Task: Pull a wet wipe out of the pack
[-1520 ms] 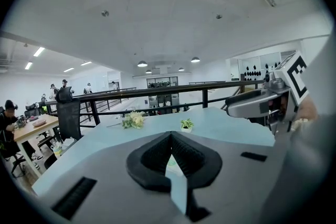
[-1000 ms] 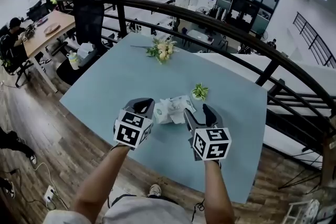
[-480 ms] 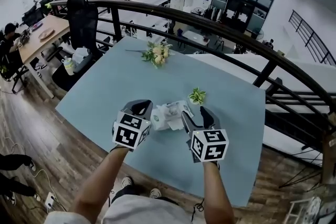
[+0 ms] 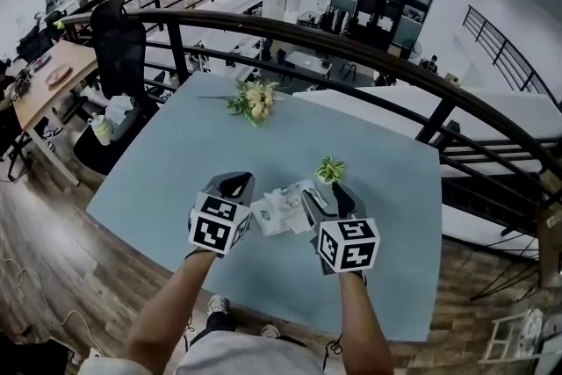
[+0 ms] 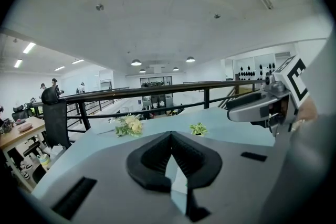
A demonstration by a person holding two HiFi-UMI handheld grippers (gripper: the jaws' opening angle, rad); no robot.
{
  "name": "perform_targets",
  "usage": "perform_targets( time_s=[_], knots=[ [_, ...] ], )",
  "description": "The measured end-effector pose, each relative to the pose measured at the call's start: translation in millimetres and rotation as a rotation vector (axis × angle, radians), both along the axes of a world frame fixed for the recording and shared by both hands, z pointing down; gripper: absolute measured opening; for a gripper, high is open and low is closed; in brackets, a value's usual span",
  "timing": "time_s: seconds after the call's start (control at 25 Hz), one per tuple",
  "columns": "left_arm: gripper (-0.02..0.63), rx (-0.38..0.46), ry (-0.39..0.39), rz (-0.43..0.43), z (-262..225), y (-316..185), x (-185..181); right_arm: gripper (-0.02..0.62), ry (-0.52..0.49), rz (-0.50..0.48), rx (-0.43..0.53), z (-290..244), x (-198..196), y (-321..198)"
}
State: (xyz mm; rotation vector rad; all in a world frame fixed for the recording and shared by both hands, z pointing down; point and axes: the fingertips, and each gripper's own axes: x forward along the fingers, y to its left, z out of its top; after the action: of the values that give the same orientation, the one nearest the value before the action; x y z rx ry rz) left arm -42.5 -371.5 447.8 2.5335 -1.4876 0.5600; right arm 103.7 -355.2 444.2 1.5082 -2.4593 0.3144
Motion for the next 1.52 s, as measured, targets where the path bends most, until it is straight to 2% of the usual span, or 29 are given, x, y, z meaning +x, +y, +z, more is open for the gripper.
perform_targets(
  time_s=[0.68,1.04,1.52],
  knots=[
    [-0.005,-0.009,0.001,0.201,6,-47,-20,0.272,0.015,0.160,-0.037,11,-37,-28],
    [-0.005,-0.011,0.008,0.230,8,-51,-27,0.272,0.033,0.163,-0.064,20,-49,-32],
    [-0.005,-0.028,0.025,0.252,19,-51,-29,0.272,0.078,0.117,-0.164,56,-64,-34]
  ],
)
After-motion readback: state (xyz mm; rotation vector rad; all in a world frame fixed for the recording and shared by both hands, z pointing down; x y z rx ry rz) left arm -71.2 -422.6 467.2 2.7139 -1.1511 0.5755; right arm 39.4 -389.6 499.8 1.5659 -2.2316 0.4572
